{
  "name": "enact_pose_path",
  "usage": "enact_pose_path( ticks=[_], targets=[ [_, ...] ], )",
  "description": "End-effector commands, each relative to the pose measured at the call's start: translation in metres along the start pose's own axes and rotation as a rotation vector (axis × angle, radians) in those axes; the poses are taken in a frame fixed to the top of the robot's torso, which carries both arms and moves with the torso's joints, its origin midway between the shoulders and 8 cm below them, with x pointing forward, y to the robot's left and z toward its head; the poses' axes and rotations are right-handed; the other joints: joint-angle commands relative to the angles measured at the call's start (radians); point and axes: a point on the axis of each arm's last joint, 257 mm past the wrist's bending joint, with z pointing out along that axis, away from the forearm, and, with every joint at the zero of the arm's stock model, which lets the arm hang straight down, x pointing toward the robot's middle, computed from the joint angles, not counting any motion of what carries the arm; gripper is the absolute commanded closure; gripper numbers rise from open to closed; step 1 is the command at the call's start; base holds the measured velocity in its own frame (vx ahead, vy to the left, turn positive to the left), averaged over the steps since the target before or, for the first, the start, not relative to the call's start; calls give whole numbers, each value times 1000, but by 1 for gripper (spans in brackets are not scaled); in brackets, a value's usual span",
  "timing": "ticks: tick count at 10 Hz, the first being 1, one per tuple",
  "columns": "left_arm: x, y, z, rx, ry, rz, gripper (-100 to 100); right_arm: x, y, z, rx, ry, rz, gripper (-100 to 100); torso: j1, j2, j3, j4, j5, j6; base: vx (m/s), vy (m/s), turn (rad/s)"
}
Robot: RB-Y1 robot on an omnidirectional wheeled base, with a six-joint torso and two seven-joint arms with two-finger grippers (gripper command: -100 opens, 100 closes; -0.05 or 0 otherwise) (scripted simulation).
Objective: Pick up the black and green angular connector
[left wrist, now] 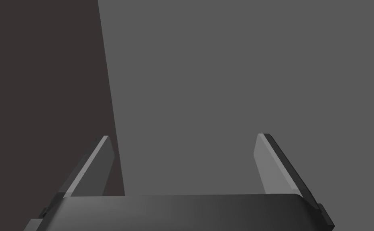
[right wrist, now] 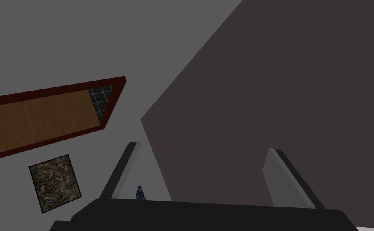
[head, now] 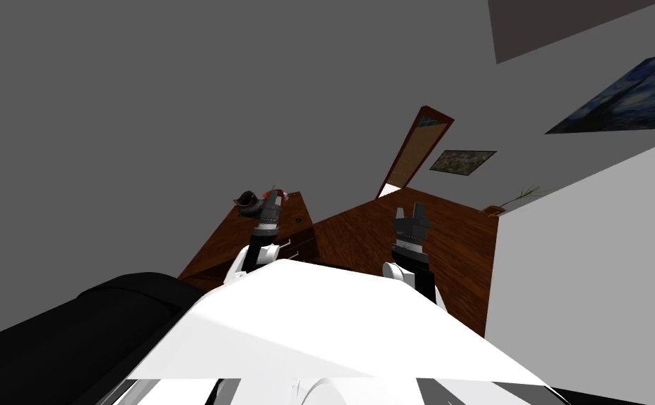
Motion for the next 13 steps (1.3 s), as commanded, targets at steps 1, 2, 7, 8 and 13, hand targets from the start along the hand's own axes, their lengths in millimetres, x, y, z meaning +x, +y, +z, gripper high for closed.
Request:
enact_pose_path(
  ticks=[1,2,7,8,13],
  targets=[
    [-5,17,-2,-56,21,48,-100,0,0,0,0,0,0,0,0,0,0,0,0,0,29,-56,-36],
    [-5,19,-2,-64,22,48,-100,0,0,0,0,0,0,0,0,0,0,0,0,0,26,-41,-10],
    [-34,70,-17,-232,57,182,-100,0,0,0,0,0,0,0,0,-1,0,0,0,0,29,-53,-35],
    [-34,73,-17,-244,57,182,-100,0,0,0,0,0,0,0,0,-1,0,0,0,0,24,-27,-17],
    [-76,119,-40,-425,70,311,-100,0,0,0,0,0,0,0,0,0,0,0,0,0,30,-51,-36]
  ],
)
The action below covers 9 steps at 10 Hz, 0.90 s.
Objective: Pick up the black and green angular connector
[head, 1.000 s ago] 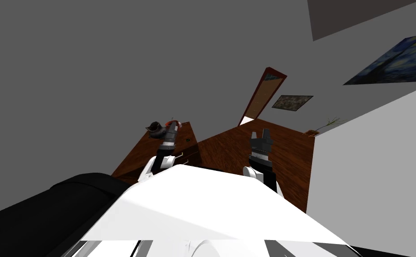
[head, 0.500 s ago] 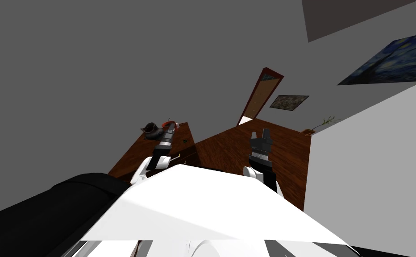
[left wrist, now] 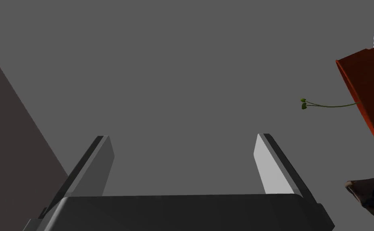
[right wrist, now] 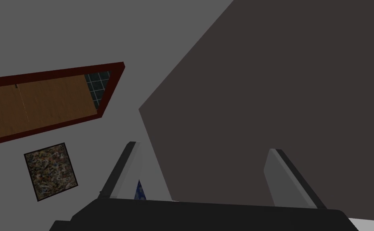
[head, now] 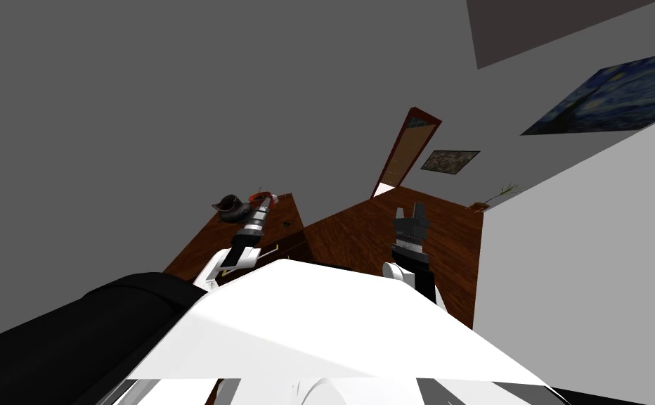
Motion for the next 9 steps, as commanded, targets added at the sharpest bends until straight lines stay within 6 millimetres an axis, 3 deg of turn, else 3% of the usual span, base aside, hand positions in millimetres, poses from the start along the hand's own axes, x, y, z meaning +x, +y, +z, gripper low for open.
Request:
enact_pose_path(
  ticks=[1,9],
  targets=[
    [-4,13,-1,-43,3,18,-100,0,0,0,0,0,0,0,0,0,0,0,0,0,31,-46,-10],
    [-34,81,-18,-280,24,119,-100,0,0,0,0,0,0,0,2,0,0,0,0,0,34,-38,-14]
  ],
)
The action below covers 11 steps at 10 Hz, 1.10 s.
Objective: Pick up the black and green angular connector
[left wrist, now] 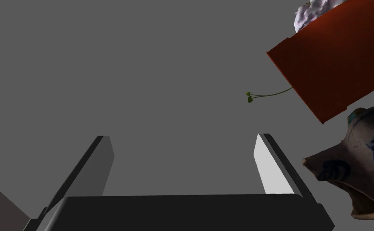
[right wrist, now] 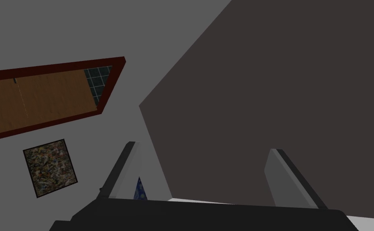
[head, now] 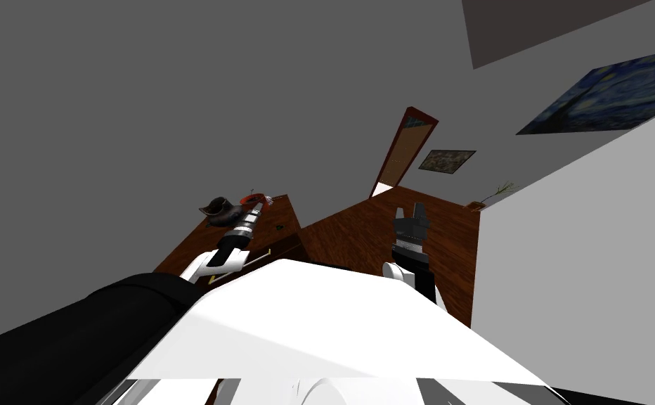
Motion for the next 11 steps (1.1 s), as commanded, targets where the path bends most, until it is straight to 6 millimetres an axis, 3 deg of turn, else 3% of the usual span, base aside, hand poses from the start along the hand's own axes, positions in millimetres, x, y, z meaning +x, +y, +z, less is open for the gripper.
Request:
enact_pose_path(
  ticks=[1,11],
  targets=[
    [-3,16,-1,-54,10,19,-100,0,0,0,0,0,0,0,0,0,0,0,0,0,57,-48,-2],
    [-1,68,-15,-266,80,38,-100,0,0,0,0,0,0,0,0,-1,0,0,0,0,37,-29,14]
  ],
)
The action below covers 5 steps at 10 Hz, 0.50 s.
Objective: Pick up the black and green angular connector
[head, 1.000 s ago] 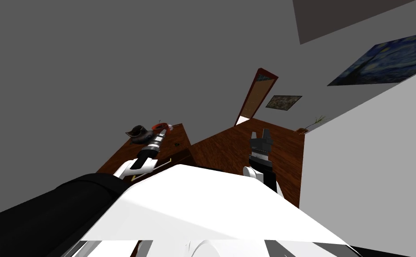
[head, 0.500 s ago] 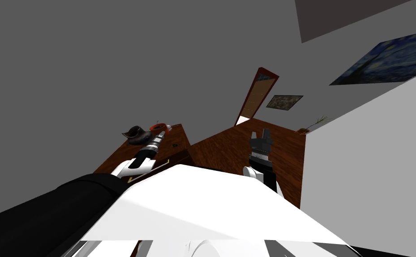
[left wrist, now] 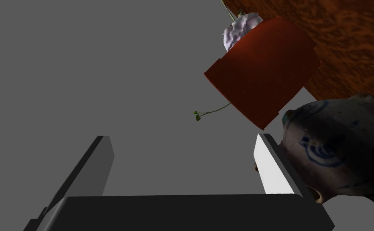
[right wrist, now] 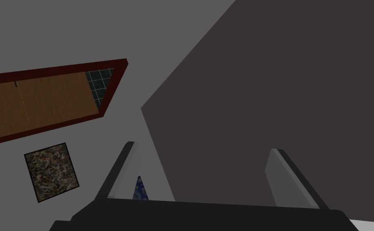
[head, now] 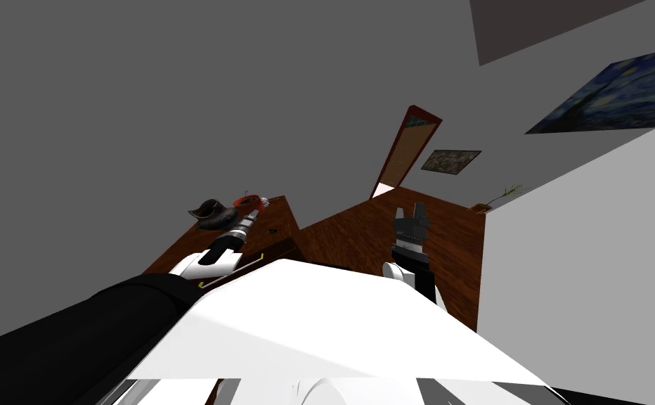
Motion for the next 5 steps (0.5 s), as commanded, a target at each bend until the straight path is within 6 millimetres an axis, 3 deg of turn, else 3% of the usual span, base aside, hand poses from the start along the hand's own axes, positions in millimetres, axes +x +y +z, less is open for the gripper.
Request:
enact_pose_path(
  ticks=[1,5],
  targets=[
    [5,10,-1,-43,23,-2,-100,0,0,0,0,0,0,0,0,0,0,0,0,0,38,-21,27],
    [16,26,-7,-112,67,-10,-100,0,0,0,0,0,0,0,-1,-1,-1,0,0,0,44,-27,28]
  ],
)
